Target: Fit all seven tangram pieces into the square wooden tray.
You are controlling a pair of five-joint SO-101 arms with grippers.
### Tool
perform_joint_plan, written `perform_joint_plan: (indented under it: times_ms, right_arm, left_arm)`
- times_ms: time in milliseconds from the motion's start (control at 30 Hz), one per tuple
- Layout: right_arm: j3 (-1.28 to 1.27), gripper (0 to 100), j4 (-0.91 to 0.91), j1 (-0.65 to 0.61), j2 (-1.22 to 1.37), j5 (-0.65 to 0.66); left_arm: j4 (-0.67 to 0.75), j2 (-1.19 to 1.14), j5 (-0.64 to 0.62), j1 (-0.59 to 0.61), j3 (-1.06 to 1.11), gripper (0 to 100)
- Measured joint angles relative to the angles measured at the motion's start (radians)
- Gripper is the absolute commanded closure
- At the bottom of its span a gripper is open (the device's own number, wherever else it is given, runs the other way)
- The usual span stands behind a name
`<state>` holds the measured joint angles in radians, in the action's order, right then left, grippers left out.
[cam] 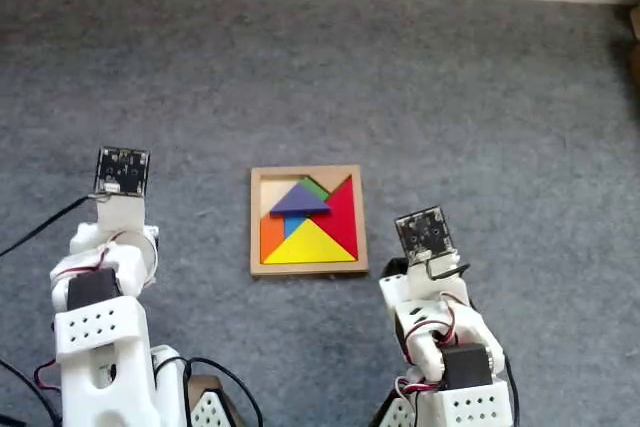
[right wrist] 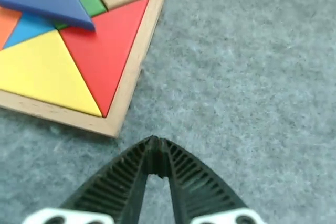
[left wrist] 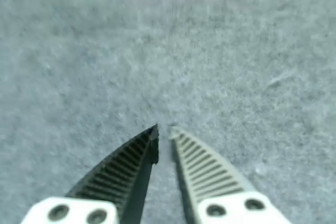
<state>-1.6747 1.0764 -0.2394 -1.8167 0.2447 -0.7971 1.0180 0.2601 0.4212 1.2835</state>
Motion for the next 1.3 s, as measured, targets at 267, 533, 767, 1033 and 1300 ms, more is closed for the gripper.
perform_joint_plan:
  times_ms: [267,533,767,1033,1300]
  right_arm:
    - [0.000,99.3,0.041,0.000,0.000,0.000]
    - [0.000,99.3,0.041,0.000,0.000,0.000]
    - [0.000,99.3,0.041,0.000,0.000,0.000]
    - [0.000,99.3,0.041,0.000,0.000,0.000]
    - [0.000,99.3,0.041,0.000,0.000,0.000]
  left_arm:
    - [-0.252,0.000,0.146,-0.091,-0.255,88]
    - [-0.419,-0.011,0.215,-0.270,-0.425,81]
    - [-0.431,-0.299,0.221,-0.364,-0.589,79]
    - [-0.545,-0.677,0.221,-0.483,-0.867,73]
    - [-0.548,-0.910,0.221,-0.594,-1.051,73]
